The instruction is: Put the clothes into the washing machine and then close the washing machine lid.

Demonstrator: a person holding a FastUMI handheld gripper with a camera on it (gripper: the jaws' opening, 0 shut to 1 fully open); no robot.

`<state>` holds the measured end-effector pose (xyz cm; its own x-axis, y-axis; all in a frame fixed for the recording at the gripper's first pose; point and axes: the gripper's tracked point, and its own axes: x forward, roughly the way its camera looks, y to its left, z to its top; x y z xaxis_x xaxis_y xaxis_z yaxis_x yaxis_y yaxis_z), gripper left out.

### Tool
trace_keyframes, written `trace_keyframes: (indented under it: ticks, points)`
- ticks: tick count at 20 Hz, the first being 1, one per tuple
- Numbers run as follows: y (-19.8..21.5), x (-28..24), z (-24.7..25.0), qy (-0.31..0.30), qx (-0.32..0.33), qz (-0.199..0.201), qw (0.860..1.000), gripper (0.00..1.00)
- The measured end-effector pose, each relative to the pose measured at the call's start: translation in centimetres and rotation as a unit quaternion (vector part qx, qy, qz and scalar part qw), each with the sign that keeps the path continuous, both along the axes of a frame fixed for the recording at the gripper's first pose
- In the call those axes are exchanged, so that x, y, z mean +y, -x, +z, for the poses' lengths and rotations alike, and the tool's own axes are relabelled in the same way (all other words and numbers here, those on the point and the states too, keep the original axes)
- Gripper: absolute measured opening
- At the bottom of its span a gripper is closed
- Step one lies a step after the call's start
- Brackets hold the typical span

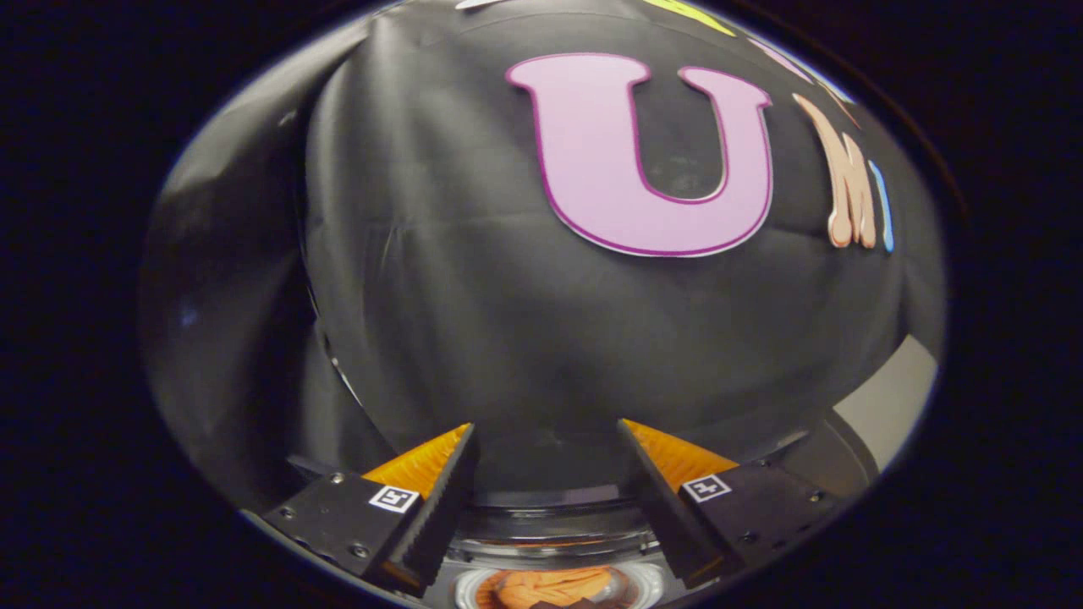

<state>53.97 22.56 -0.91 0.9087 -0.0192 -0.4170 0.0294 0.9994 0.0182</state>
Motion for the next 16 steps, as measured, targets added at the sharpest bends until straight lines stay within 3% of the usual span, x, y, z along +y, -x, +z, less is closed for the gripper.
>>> trace_keyframes:
  ticks: [16]
  points:
    - [-0.09, 0.05, 0.29, -0.008, -0.007, 0.001, 1.0, 0.96]
